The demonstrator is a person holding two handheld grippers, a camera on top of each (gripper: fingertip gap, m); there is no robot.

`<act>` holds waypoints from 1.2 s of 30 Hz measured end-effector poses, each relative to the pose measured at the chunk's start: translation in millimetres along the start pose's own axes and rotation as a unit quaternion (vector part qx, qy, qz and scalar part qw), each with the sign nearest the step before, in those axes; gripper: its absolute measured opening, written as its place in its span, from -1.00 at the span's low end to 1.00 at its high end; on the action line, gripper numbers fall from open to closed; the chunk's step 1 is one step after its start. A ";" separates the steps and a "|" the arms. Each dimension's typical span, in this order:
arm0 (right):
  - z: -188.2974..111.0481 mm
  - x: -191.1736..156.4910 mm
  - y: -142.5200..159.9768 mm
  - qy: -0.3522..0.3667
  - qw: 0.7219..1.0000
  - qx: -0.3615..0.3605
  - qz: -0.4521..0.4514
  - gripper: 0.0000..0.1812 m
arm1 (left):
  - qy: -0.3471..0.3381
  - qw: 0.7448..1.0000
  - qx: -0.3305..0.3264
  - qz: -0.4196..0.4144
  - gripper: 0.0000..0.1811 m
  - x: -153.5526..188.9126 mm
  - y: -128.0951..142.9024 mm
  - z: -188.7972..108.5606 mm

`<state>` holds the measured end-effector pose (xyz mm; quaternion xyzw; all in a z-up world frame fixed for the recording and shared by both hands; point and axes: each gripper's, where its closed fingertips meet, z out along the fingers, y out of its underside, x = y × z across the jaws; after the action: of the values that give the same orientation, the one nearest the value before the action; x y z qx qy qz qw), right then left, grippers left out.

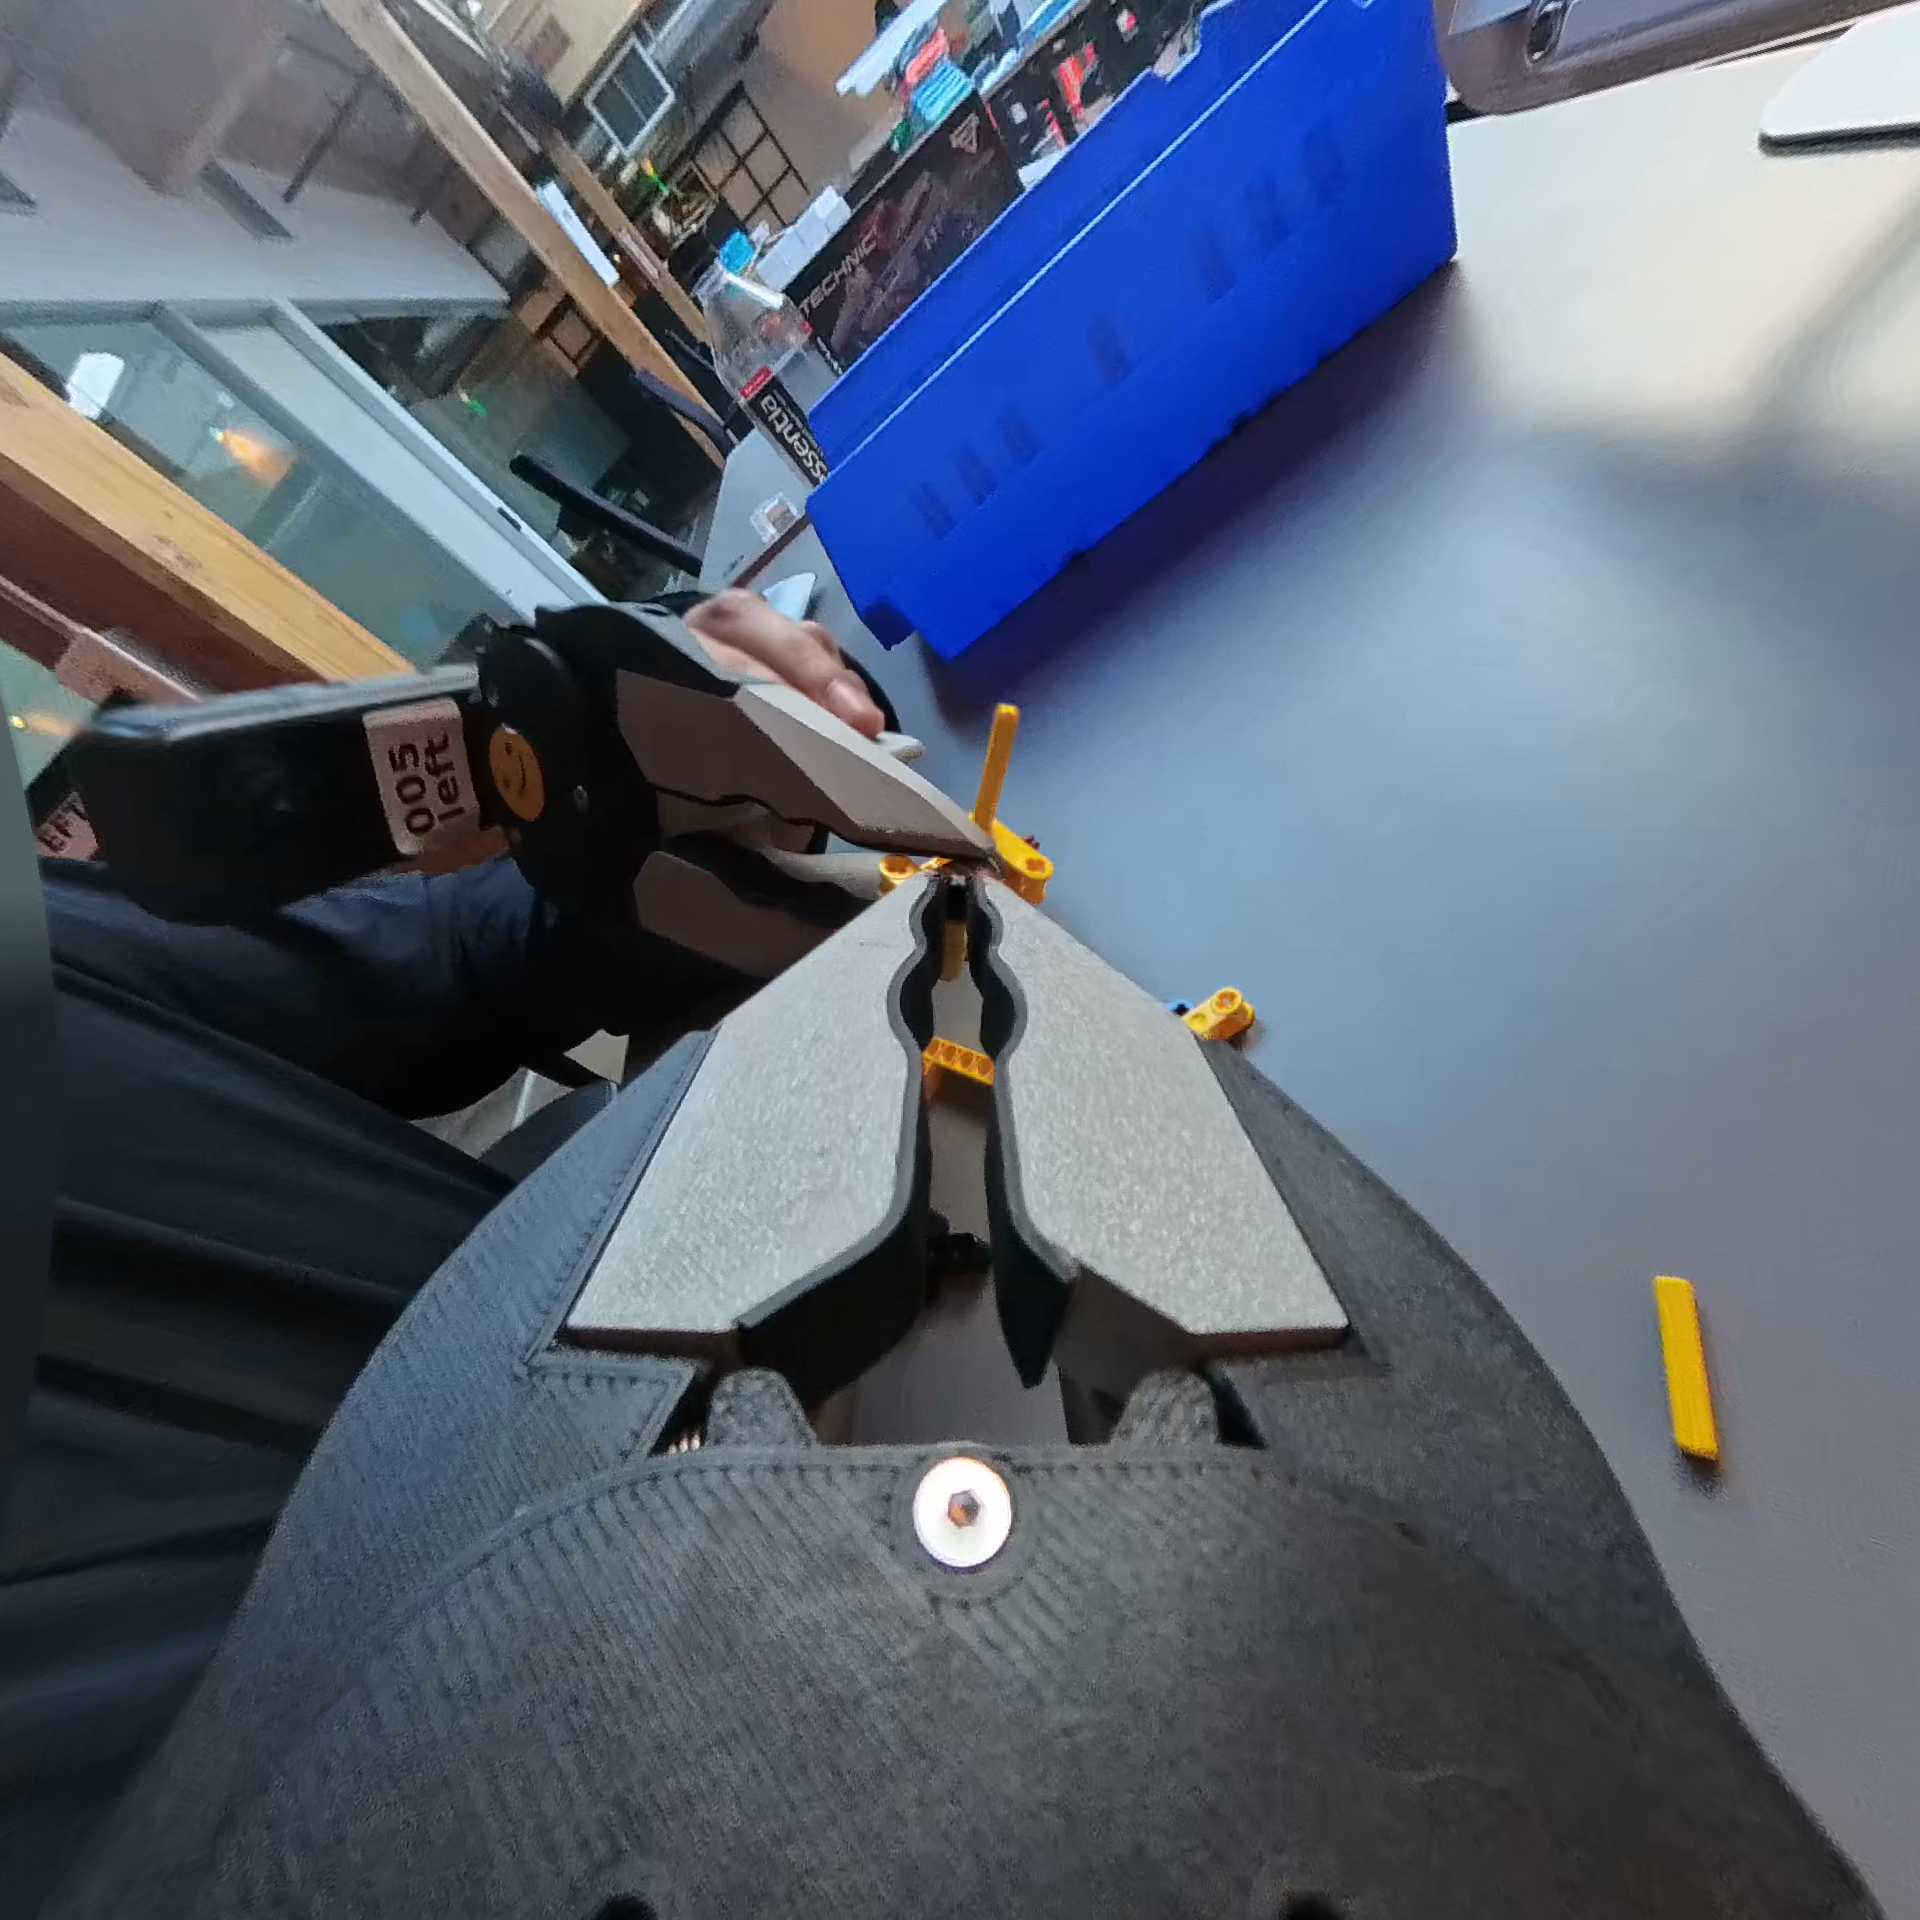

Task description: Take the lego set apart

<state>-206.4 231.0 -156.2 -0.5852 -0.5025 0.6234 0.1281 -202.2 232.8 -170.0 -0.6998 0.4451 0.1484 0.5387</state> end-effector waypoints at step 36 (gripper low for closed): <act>-44.0 19.6 -59.8 0.138 0.981 0.084 -0.104 -1.00 | -0.106 0.986 -0.063 0.113 -0.92 -2.9 -6.7 18.5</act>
<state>-199.8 294.3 -113.2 -0.5969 -0.4843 0.5601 0.3090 -193.7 250.6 -170.7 -0.6579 0.4512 0.3097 0.5174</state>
